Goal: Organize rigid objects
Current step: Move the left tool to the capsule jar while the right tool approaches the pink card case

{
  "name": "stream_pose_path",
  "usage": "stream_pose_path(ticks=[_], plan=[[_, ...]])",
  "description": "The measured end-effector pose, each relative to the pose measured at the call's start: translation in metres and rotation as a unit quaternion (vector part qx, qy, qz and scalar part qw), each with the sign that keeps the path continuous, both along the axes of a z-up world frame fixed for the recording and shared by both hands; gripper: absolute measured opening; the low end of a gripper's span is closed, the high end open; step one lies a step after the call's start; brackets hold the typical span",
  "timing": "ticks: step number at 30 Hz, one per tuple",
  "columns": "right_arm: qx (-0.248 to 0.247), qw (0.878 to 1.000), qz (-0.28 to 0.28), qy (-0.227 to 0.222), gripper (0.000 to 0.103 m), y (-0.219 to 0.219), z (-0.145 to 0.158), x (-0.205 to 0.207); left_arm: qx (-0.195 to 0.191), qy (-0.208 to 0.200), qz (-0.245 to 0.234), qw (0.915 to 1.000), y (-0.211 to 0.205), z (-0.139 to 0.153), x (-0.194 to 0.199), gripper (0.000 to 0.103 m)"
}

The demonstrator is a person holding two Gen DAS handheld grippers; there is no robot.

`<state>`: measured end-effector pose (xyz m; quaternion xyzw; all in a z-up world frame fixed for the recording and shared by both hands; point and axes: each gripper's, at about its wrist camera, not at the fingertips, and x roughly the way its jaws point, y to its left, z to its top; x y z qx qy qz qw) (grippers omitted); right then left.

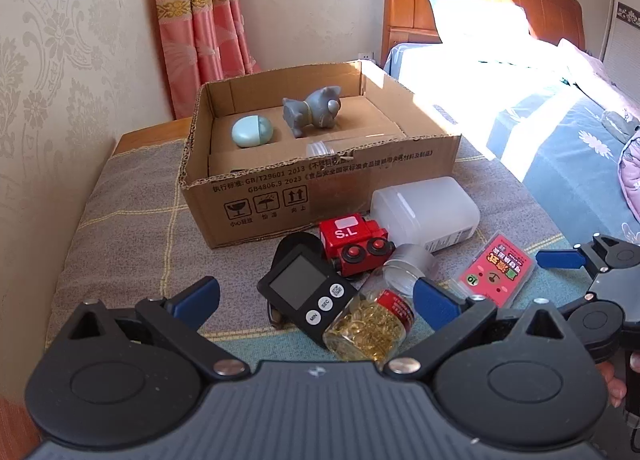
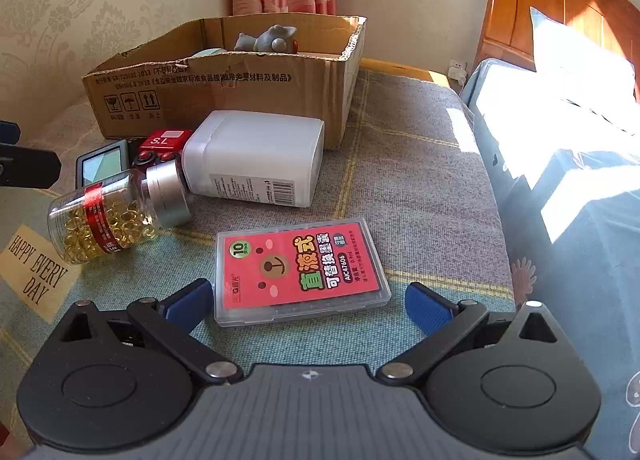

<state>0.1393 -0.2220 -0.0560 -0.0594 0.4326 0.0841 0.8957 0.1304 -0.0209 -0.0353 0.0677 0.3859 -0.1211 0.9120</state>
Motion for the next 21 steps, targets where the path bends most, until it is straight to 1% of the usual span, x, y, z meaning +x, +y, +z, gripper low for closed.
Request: stream_pose_path(ticks=[5,11,15,18,21], plan=[[0.003,1.000,0.010,-0.018,0.103,-0.002,-0.002,-0.007,0.034,0.000,-0.011,0.9994,-0.035,-0.004,0.018,0.102],[0.006,0.999,0.031,-0.019,0.103,-0.007,-0.001,-0.010,0.051,0.014,-0.013,0.9985,-0.062,-0.016,0.040,0.102],[0.007,0.999,0.034,-0.023,0.103,-0.009,-0.002,-0.012,0.073,0.026,0.006,0.9969,-0.065,-0.026,0.045,0.102],[0.008,0.999,0.038,-0.023,0.103,-0.009,-0.002,-0.013,0.066,0.033,0.011,0.9972,-0.057,-0.027,0.037,0.102],[0.008,0.999,0.040,-0.023,0.103,-0.010,-0.002,-0.014,0.068,0.035,0.018,0.9969,-0.047,-0.026,0.023,0.102]])
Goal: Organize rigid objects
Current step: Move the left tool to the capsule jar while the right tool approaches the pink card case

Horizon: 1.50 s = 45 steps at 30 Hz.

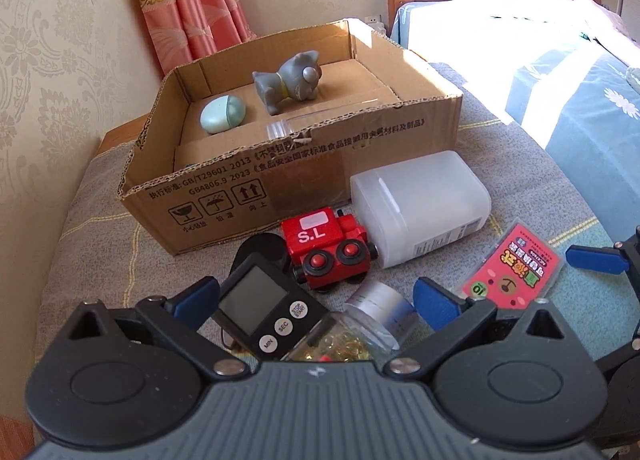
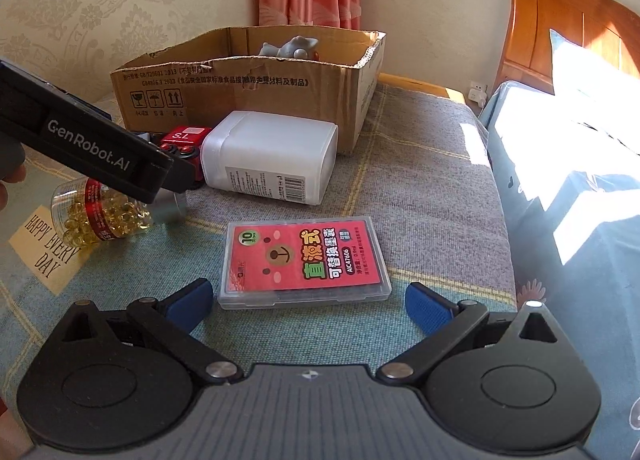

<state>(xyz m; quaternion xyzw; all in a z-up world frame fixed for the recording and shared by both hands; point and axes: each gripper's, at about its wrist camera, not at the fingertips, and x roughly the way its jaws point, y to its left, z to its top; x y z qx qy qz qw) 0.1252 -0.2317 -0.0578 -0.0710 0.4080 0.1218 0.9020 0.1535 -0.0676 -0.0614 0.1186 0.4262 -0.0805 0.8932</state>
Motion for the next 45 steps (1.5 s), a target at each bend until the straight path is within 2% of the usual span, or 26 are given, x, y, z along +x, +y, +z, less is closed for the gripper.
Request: stream_pose_path(ticks=[10,14,17,23,31,45], plan=[[0.000,1.000,0.001,-0.001,0.103,0.000,0.000,-0.001,0.014,0.002,0.035,0.9993,0.041,-0.004,-0.048,0.102],[-0.001,1.000,-0.002,0.000,0.103,0.001,0.001,-0.003,0.012,0.019,0.060,0.9979,0.058,-0.015,-0.058,0.102],[-0.002,1.000,-0.003,0.001,0.103,0.001,0.001,-0.003,-0.002,0.033,0.075,0.9966,0.070,-0.026,-0.062,0.102],[0.000,1.000,-0.002,-0.005,0.103,0.000,-0.001,-0.005,-0.071,0.038,0.093,0.9924,0.089,-0.034,-0.060,0.103],[0.000,1.000,0.009,-0.003,0.103,0.002,0.000,-0.001,-0.073,0.017,0.071,0.9946,0.088,-0.037,-0.056,0.103],[-0.001,1.000,0.026,0.006,0.103,0.010,0.000,0.020,-0.075,0.005,0.073,0.9945,0.087,-0.039,-0.053,0.103]])
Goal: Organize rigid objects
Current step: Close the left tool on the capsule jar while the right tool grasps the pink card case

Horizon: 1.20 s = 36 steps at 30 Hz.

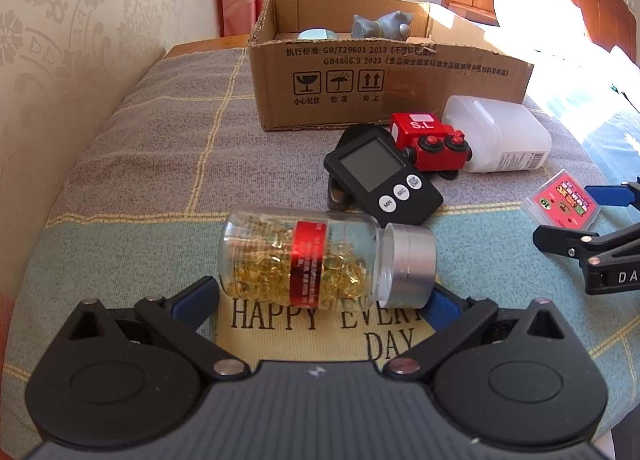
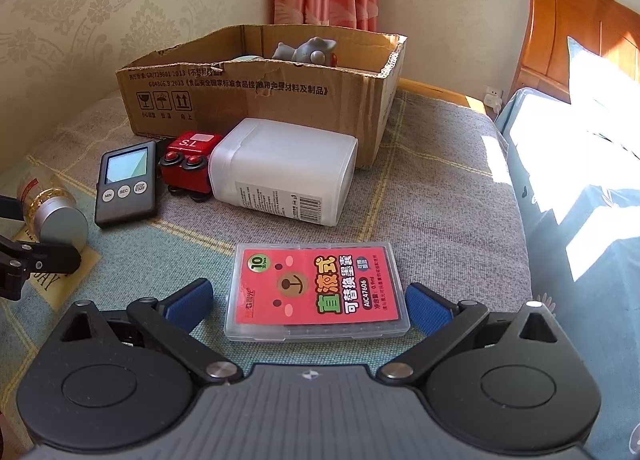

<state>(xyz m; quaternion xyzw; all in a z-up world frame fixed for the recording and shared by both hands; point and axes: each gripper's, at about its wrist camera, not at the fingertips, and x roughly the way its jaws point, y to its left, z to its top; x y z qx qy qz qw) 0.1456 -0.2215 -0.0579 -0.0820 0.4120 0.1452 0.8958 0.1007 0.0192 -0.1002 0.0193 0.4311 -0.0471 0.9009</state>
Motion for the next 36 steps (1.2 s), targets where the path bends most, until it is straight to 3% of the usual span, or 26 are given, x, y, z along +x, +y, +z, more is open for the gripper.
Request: stream_pose_path(ticks=[8,13,29,36], plan=[[0.001,1.000,0.001,-0.002,0.103,0.002,-0.001,0.006,0.001,-0.001,0.012,0.9999,-0.001,0.002,0.003,0.102],[0.001,1.000,0.000,-0.002,0.103,0.002,-0.001,0.006,0.011,-0.028,0.013,0.9995,-0.006,0.013,-0.003,0.102],[-0.005,1.000,0.004,0.022,0.103,0.015,0.001,0.012,0.018,-0.033,0.006,0.9993,-0.011,0.015,-0.004,0.100],[-0.009,1.000,-0.003,0.027,0.095,0.016,0.005,0.014,0.013,-0.032,0.005,0.9994,-0.009,0.015,-0.003,0.097]])
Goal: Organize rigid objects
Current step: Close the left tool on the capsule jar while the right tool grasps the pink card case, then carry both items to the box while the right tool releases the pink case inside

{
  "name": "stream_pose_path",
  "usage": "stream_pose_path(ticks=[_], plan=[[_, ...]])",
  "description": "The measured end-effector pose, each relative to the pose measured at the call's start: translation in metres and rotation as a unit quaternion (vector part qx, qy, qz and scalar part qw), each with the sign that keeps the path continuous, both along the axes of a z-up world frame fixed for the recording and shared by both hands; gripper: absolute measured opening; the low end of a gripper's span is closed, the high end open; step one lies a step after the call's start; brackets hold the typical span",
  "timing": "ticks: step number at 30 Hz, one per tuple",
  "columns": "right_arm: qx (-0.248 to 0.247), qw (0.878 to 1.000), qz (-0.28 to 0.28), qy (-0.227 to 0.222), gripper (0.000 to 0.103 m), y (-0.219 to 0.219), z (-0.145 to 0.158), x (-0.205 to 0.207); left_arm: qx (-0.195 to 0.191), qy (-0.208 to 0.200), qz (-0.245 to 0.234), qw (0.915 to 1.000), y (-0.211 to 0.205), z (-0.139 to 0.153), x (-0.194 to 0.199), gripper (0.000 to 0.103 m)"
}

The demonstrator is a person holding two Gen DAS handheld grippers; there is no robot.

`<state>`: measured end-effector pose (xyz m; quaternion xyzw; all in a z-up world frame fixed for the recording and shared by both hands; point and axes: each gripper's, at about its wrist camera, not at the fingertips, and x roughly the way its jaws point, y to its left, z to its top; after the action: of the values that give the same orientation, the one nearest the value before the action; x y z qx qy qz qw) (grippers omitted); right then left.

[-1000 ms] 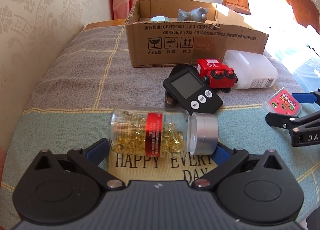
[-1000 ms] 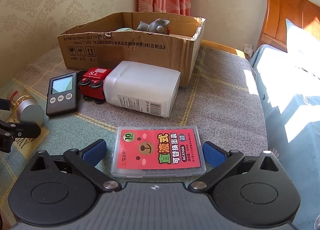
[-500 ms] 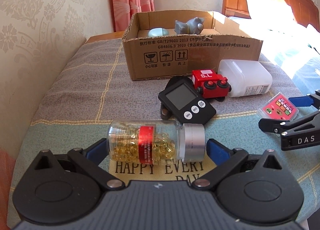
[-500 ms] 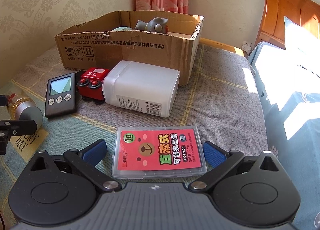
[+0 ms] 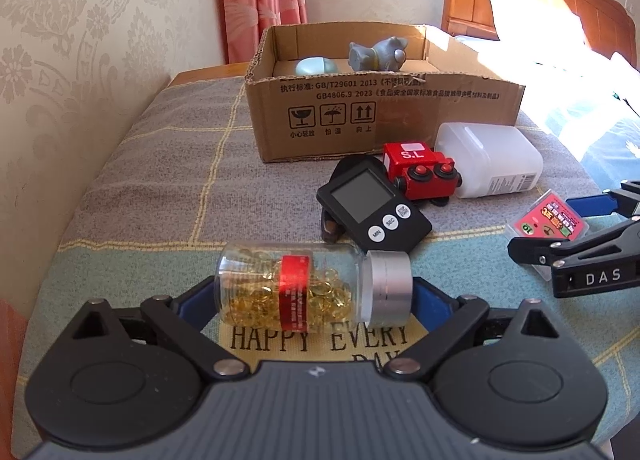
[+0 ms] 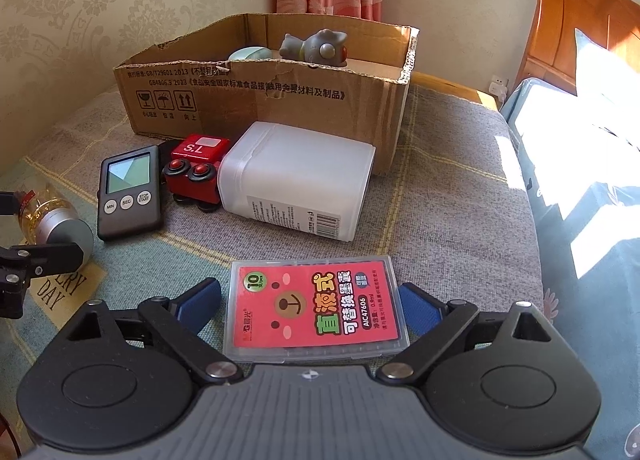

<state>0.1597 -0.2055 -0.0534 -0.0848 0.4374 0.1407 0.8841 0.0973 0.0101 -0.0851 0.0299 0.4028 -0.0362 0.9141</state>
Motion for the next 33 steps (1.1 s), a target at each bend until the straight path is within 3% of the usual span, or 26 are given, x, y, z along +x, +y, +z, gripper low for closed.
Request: stream_pose_path(ticks=[7,11,20,33], plan=[[-0.003,1.000,-0.003,0.004,0.093,0.000,0.002,-0.002,0.001,-0.003,-0.001,1.0000,0.002,0.003,0.000,0.097],[-0.003,1.000,-0.006,0.006,0.098,-0.002,0.000,-0.002,0.001,-0.004,-0.002,1.0000,0.001,0.005,-0.001,0.097],[-0.010,1.000,0.002,0.010,0.093,0.001,0.004,-0.005,0.003,0.003,-0.012,0.9999,0.002,0.007,0.002,0.093],[-0.021,0.999,0.024,-0.002,0.092,0.001,0.029,-0.013,0.004,0.003,-0.033,0.9994,0.002,0.020,-0.002,0.093]])
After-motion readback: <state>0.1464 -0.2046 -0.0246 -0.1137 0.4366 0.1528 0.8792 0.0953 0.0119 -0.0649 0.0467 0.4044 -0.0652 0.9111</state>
